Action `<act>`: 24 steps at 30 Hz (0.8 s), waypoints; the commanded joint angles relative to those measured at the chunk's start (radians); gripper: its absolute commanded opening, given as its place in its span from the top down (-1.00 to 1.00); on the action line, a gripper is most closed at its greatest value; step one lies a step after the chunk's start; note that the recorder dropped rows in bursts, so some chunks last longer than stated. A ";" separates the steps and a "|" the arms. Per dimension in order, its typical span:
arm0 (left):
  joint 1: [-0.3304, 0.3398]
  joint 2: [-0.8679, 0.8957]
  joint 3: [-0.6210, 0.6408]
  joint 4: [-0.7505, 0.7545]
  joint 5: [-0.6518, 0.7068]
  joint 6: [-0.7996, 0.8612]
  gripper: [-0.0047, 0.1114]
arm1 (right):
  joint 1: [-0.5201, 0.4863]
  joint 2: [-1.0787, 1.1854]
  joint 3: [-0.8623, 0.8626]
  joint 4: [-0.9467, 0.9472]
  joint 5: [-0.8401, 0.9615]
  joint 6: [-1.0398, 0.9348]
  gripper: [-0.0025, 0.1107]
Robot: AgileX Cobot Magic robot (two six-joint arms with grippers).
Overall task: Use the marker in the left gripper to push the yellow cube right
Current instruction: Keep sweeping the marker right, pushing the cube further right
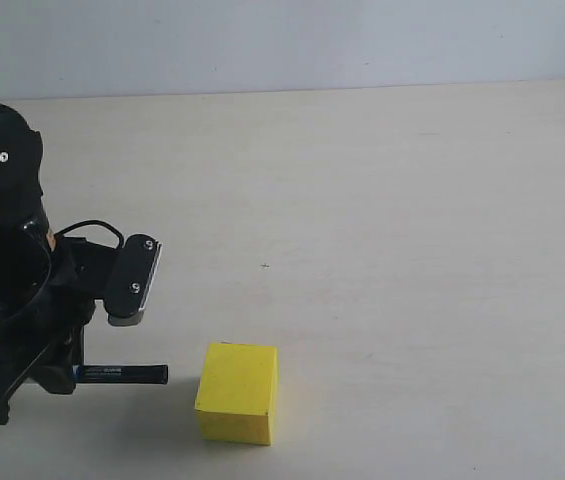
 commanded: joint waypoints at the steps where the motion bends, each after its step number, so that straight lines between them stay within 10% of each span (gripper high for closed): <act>1: -0.027 0.004 -0.005 -0.014 0.007 -0.006 0.92 | -0.004 -0.006 0.004 -0.008 -0.003 -0.009 0.96; 10: -0.200 0.047 -0.083 -0.026 -0.018 -0.086 0.92 | -0.004 -0.006 0.004 -0.008 -0.003 -0.009 0.96; 24: -0.166 0.084 -0.110 0.017 0.048 -0.331 0.92 | -0.004 -0.006 0.004 -0.004 -0.003 -0.009 0.96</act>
